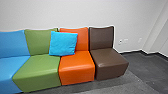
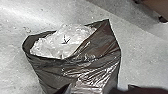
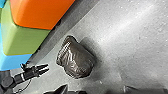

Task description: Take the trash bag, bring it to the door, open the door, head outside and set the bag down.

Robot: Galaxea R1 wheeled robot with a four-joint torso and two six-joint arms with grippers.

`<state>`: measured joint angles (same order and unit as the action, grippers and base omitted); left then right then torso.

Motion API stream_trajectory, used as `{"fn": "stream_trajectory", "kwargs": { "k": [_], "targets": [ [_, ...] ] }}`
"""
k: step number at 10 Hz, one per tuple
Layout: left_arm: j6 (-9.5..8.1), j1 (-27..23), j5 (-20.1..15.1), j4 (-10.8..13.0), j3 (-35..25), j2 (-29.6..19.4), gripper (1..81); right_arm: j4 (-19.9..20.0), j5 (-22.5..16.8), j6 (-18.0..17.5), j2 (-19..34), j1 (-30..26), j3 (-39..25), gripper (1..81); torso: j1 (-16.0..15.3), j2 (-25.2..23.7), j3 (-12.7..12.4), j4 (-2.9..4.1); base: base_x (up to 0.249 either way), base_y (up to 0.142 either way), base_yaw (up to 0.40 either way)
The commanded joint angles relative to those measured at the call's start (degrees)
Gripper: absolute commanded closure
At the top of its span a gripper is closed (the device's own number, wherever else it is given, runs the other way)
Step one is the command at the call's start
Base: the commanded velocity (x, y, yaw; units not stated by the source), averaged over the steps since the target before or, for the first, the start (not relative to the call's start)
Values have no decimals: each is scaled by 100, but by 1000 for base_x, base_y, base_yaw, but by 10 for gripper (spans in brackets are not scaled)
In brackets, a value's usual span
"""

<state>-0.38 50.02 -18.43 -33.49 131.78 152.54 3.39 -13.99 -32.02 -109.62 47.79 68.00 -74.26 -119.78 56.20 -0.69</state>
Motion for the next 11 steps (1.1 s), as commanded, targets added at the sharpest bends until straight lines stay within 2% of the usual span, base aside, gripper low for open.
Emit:
{"fn": "stream_trajectory", "kwargs": {
  "k": [1,2,5,6,7,8,9,10,11],
  "targets": [
    [-41,-673,-372,-123,-38,-118,10,171,-209,-14,280,-546,-130,10,-347,-536,-35,0,0,0,0],
    [-41,-673,-372,-123,-38,-127,10,180,-209,-14,271,-695,-130,10,-465,-715,136,0,0,0,0],
    [-41,-673,-372,-132,-38,-118,10,355,-226,-14,183,-1063,-148,10,-798,-1246,241,0,0,0,0],
    [-41,-673,-363,-132,-38,-118,10,408,-347,-23,131,-1134,-122,10,-929,-1460,245,0,0,0,0],
    [-41,-690,-363,-149,-38,-110,10,426,-455,-23,95,-1196,-113,10,-702,-1117,247,0,0,0,0],
    [-41,-734,-354,-158,-38,-109,10,426,-455,-23,86,-1266,-113,10,-789,-1263,247,0,0,0,0],
    [-41,-787,-354,-158,-29,-101,10,426,-464,-23,86,-1275,-139,10,-811,-1298,513,0,0,0,0],
    [-41,-848,-363,-176,-38,-101,10,417,-464,-14,60,-1275,-121,10,-846,-1353,662,0,0,0,0],
    [-41,-901,-363,-202,-29,-101,10,382,-464,-14,16,-1275,-104,10,-861,-1375,330,0,0,0,0]
  ]
}}
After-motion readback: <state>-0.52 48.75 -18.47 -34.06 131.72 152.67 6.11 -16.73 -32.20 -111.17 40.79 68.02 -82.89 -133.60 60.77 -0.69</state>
